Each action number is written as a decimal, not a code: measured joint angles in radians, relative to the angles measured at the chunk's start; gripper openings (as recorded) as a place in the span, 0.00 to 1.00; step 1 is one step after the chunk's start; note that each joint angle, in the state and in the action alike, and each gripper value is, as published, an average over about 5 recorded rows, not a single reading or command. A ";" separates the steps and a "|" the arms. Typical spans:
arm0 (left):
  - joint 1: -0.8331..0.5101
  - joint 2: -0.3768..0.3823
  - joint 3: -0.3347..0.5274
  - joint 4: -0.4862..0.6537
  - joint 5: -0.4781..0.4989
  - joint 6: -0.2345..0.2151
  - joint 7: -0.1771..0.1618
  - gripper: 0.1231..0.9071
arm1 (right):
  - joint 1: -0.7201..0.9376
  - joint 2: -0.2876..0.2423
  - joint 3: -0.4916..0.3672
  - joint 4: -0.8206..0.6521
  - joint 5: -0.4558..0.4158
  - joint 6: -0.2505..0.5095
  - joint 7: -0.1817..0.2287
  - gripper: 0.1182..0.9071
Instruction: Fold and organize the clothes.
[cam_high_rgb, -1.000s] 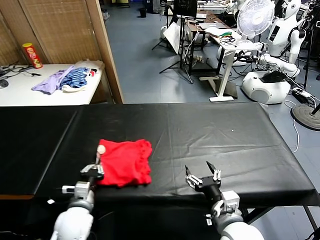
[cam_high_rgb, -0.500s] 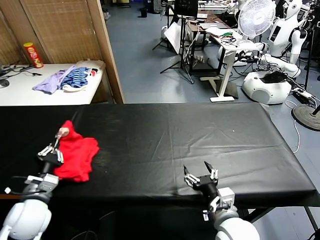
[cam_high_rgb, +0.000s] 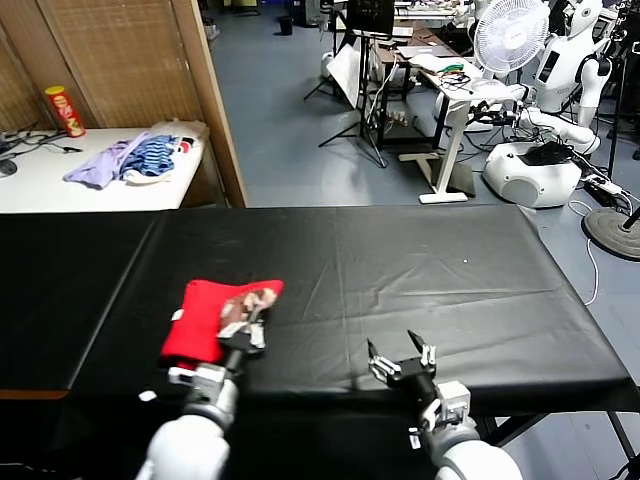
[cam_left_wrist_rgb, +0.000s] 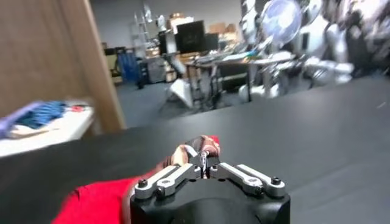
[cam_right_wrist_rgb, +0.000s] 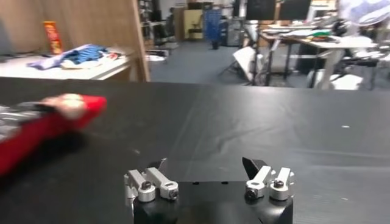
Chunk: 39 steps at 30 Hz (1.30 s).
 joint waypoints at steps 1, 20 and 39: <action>-0.003 -0.014 0.016 0.007 0.000 -0.012 0.010 0.13 | 0.006 -0.005 -0.004 -0.006 0.007 -0.001 -0.017 0.86; 0.040 -0.012 0.010 -0.053 -0.144 -0.285 0.151 0.86 | 0.262 0.032 -0.209 -0.237 0.349 -0.065 -0.016 0.86; 0.129 0.004 -0.112 -0.070 -0.117 -0.321 0.131 0.86 | 0.382 0.024 -0.225 -0.370 0.220 -0.008 -0.051 0.05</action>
